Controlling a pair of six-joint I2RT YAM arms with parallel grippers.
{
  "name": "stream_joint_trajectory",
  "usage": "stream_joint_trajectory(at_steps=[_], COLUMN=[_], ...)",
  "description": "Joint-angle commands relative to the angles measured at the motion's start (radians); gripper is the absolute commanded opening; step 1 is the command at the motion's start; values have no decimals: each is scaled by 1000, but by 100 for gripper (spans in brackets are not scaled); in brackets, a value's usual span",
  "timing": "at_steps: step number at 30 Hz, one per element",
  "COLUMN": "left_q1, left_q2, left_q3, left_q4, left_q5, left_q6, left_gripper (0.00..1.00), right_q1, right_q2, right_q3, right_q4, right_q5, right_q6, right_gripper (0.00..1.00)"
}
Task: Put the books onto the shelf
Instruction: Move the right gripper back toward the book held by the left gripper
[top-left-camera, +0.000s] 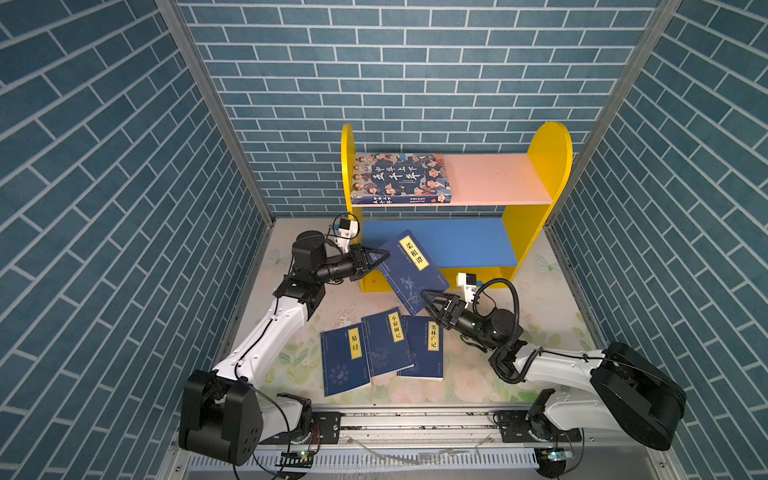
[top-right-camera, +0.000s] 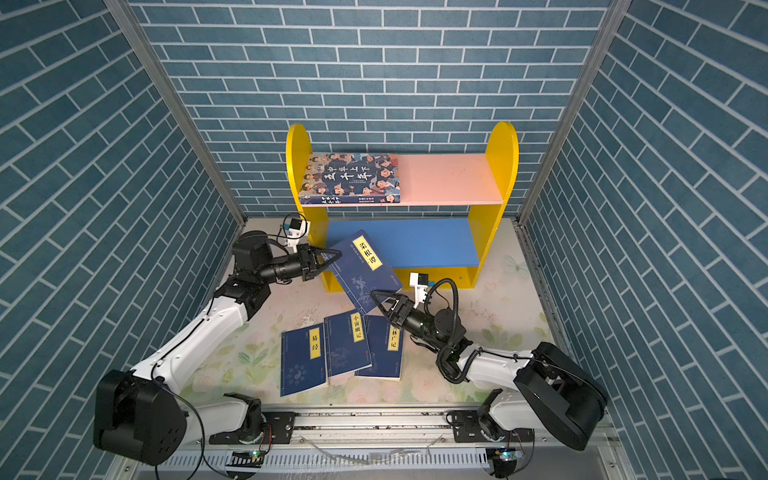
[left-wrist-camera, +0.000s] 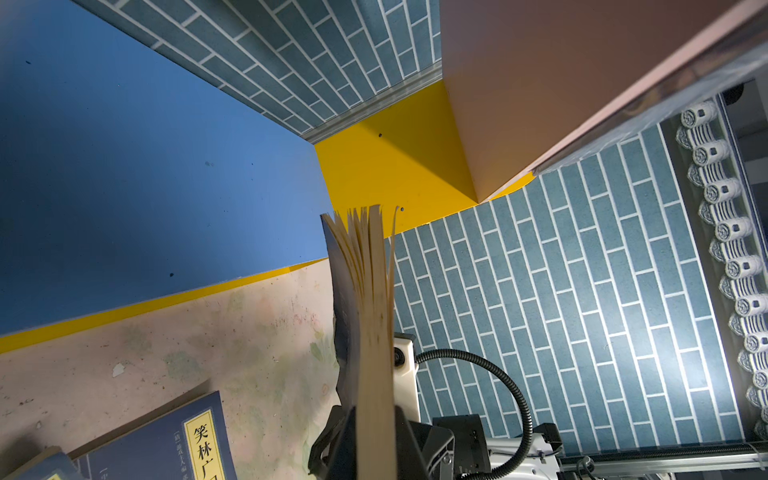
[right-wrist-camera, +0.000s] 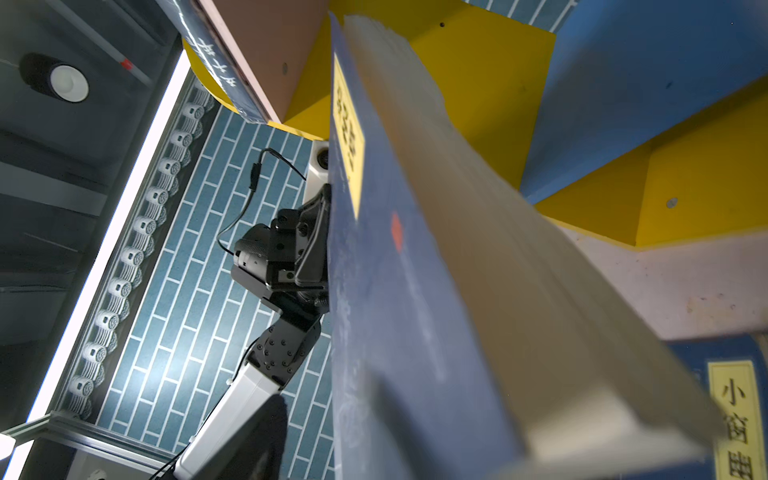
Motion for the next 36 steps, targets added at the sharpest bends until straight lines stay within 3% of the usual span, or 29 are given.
stream_joint_trajectory(at_steps=[1, 5, 13, 16, 19, 22, 24, 29, 33, 36], left_q1=[10, 9, 9, 10, 19, 54, 86, 132, 132, 130], left_q2=[8, 9, 2, -7, -25, -54, -61, -74, -67, -55], left_q3=[-25, -36, -62, -66, -55, -31, -5, 31, 48, 45], left_q4=[13, 28, -18, -63, -163, -284, -392, -524, -570, -588], left_q5=[-47, -46, -37, -23, -4, 51, 92, 210, 267, 294], left_q6=[-57, -68, 13, 72, 189, 327, 422, 541, 598, 608], left_gripper=[0, 0, 0, 17, 47, 70, 80, 86, 84, 84], right_q1=[7, 7, 5, -5, -39, -95, -130, -218, -241, -245], right_q2=[34, 73, 103, 101, 88, 64, 35, -91, -220, -259], right_q3=[25, 45, 73, 63, 38, 16, 13, 37, 145, 221], right_q4=[128, 135, 133, 133, 128, 116, 66, -226, -677, -881], right_q5=[29, 40, 30, 9, -47, -155, -249, -488, -627, -690], right_q6=[29, 23, 10, 6, 7, 15, 13, -51, -263, -373], right_gripper=[77, 64, 20, 1, 0, 0, 0, 0, 0, 0])
